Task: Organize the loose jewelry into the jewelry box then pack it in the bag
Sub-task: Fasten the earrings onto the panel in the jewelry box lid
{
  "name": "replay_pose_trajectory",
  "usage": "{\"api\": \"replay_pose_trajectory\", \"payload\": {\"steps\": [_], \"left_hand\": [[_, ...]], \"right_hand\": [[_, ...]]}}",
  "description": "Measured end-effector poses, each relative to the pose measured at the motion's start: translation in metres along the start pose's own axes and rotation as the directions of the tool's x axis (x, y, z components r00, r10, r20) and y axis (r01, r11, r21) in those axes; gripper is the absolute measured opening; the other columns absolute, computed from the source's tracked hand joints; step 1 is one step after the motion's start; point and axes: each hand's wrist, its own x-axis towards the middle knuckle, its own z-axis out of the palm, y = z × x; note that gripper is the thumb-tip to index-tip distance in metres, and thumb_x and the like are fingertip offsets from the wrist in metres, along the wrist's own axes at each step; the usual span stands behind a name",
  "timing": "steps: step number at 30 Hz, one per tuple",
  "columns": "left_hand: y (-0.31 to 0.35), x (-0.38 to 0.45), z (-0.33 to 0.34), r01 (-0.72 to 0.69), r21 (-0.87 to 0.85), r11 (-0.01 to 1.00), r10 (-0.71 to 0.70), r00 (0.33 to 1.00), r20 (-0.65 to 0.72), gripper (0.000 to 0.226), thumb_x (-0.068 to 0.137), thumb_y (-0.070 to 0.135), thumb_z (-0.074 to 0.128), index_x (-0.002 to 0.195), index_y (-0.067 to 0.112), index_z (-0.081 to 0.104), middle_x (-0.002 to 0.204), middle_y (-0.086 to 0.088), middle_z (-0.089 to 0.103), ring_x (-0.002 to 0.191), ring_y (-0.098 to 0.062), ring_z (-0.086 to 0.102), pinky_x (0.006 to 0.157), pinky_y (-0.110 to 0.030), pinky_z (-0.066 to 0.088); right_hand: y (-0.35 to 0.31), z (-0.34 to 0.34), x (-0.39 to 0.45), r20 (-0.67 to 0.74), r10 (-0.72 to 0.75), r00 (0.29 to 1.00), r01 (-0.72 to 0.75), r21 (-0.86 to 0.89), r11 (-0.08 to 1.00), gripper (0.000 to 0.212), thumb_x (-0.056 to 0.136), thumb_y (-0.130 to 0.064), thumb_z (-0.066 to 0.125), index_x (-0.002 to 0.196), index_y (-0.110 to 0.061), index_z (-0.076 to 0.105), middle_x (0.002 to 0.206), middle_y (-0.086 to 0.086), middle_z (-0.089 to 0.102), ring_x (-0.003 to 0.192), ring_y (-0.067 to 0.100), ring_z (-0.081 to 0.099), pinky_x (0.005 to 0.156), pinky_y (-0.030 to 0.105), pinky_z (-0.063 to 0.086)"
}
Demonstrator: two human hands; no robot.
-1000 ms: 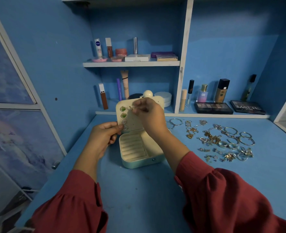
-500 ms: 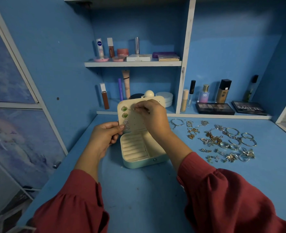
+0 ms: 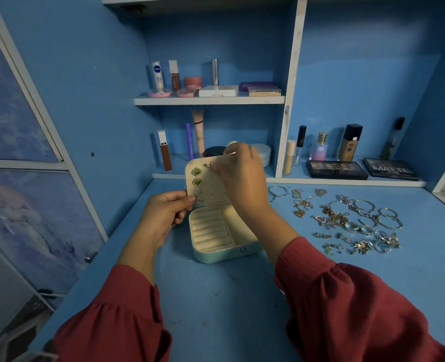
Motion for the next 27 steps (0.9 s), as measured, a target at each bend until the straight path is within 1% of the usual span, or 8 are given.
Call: {"api": "replay_pose_trajectory", "payload": {"steps": [2, 4, 7, 10, 16, 20, 23, 27], "left_hand": [[0.001, -0.001, 0.000, -0.004, 0.000, 1.000, 0.004, 1.000, 0.002, 0.007, 0.084, 0.007, 0.069, 0.087, 0.011, 0.074, 0.063, -0.002, 0.059, 0.047, -0.006, 0.041, 0.043, -0.014, 0.035], [0.001, -0.001, 0.000, -0.007, 0.011, 1.000, 0.007, 1.000, 0.001, 0.006, 0.084, 0.008, 0.069, 0.086, 0.011, 0.074, 0.062, -0.001, 0.059, 0.047, -0.006, 0.042, 0.043, -0.014, 0.036], [0.002, -0.002, 0.000, -0.005, 0.033, 0.999, 0.005, 1.000, 0.003, 0.006, 0.084, 0.008, 0.069, 0.085, 0.011, 0.074, 0.060, 0.000, 0.058, 0.046, -0.006, 0.043, 0.043, -0.015, 0.036], [0.003, -0.002, 0.000, 0.001, 0.053, 0.999, -0.001, 1.000, 0.006, 0.006, 0.085, 0.008, 0.069, 0.084, 0.011, 0.073, 0.059, 0.000, 0.059, 0.045, -0.006, 0.043, 0.041, -0.016, 0.035], [0.006, -0.003, 0.002, 0.017, 0.061, 0.998, -0.017, 1.000, 0.000, 0.005, 0.084, 0.008, 0.069, 0.089, 0.008, 0.071, 0.060, -0.003, 0.059, 0.044, -0.007, 0.044, 0.040, -0.016, 0.035], [0.007, -0.004, 0.003, 0.016, 0.058, 0.998, -0.015, 1.000, -0.006, 0.003, 0.084, 0.008, 0.069, 0.087, 0.009, 0.071, 0.059, -0.003, 0.059, 0.043, -0.007, 0.043, 0.040, -0.016, 0.034], [0.008, -0.005, 0.003, 0.015, 0.065, 0.998, -0.014, 1.000, -0.006, 0.003, 0.084, 0.008, 0.069, 0.085, 0.009, 0.071, 0.059, -0.004, 0.059, 0.043, -0.007, 0.043, 0.040, -0.017, 0.034], [0.011, -0.007, 0.003, 0.021, 0.082, 0.996, -0.021, 1.000, -0.005, 0.006, 0.085, 0.008, 0.069, 0.090, 0.007, 0.070, 0.061, -0.005, 0.060, 0.043, -0.007, 0.044, 0.040, -0.017, 0.035]], "right_hand": [[0.000, -0.002, 0.001, -0.066, -0.002, 0.998, -0.008, -0.153, 0.988, 0.047, 0.080, -0.041, 0.072, 0.121, -0.021, 0.057, 0.121, 0.003, 0.051, 0.114, 0.024, 0.042, 0.091, 0.034, 0.036], [0.002, -0.005, 0.002, -0.079, -0.043, 0.996, 0.021, -0.263, 0.965, 0.049, 0.078, -0.050, 0.070, 0.121, -0.029, 0.060, 0.127, 0.001, 0.051, 0.122, 0.025, 0.038, 0.098, 0.038, 0.028], [0.005, -0.009, 0.004, -0.035, -0.079, 0.996, 0.067, -0.277, 0.959, 0.040, 0.079, -0.053, 0.067, 0.114, -0.035, 0.066, 0.124, -0.007, 0.057, 0.124, 0.021, 0.039, 0.105, 0.043, 0.021], [0.005, -0.012, 0.004, -0.005, -0.094, 0.996, 0.090, -0.246, 0.965, 0.035, 0.082, -0.050, 0.066, 0.112, -0.033, 0.066, 0.118, -0.008, 0.061, 0.122, 0.019, 0.042, 0.109, 0.046, 0.016], [0.000, -0.013, 0.000, -0.025, -0.145, 0.989, 0.138, -0.190, 0.972, 0.028, 0.082, -0.043, 0.068, 0.107, -0.032, 0.062, 0.111, -0.006, 0.060, 0.117, 0.023, 0.044, 0.105, 0.049, 0.024], [0.001, -0.006, -0.001, -0.041, -0.227, 0.973, 0.209, -0.257, 0.943, 0.016, 0.083, -0.036, 0.069, 0.098, -0.034, 0.067, 0.105, -0.005, 0.059, 0.111, 0.025, 0.049, 0.104, 0.054, 0.025], [0.002, -0.005, 0.000, -0.047, -0.222, 0.974, 0.204, -0.244, 0.948, 0.014, 0.083, -0.035, 0.069, 0.096, -0.035, 0.068, 0.105, -0.005, 0.059, 0.111, 0.024, 0.049, 0.104, 0.053, 0.025], [0.001, -0.005, 0.001, -0.048, -0.184, 0.982, 0.167, -0.237, 0.957, 0.019, 0.082, -0.038, 0.068, 0.102, -0.035, 0.068, 0.106, -0.007, 0.059, 0.112, 0.021, 0.046, 0.104, 0.048, 0.025]]}}
